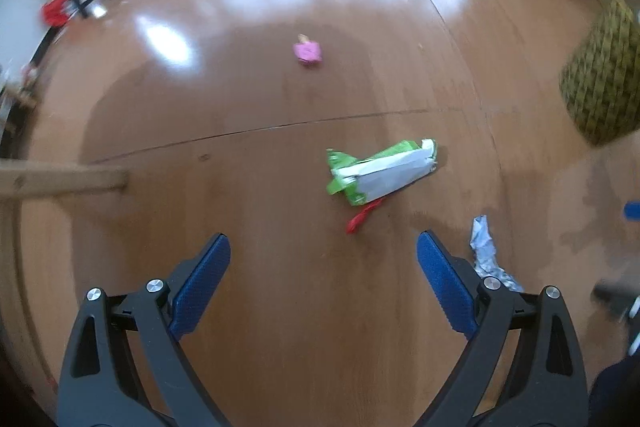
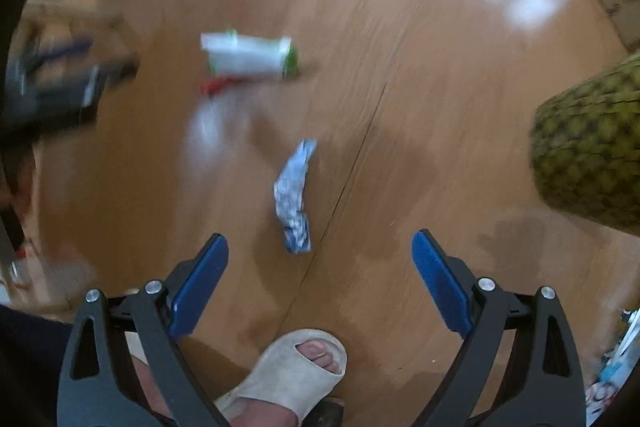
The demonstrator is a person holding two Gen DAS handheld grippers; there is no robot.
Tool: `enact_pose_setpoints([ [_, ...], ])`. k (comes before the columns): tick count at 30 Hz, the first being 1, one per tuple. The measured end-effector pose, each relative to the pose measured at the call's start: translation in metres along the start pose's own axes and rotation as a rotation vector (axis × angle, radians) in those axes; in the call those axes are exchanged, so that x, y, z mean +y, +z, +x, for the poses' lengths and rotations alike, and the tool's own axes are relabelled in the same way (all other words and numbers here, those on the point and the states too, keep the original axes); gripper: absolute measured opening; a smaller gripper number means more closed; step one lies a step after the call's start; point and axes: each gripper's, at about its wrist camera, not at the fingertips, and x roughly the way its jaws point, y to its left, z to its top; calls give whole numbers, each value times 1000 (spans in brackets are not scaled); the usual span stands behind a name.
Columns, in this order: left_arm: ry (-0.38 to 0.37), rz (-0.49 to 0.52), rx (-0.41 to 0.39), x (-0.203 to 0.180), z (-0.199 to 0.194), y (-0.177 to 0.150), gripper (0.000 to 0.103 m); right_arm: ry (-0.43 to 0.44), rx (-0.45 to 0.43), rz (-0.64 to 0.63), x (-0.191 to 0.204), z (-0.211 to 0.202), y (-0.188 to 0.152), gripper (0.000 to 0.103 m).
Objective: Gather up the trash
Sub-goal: 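Grasp the green-white snack wrapper with the left tool while the right grasps the blue foil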
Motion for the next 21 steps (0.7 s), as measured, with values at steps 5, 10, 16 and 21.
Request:
enact_pose_setpoints([
  [5, -22, 156, 13, -37, 57, 26, 92, 7, 102, -44, 19, 69, -7, 90],
  [10, -31, 213, 28, -48, 102, 40, 91, 6, 139, -17, 26, 115, -2, 90],
  [16, -32, 281, -13, -62, 129, 45, 88, -32, 155, -10, 23, 152, 1, 83],
  [21, -87, 275, 16, -67, 137, 47, 55, -82, 115, -46, 30, 152, 2, 45],
])
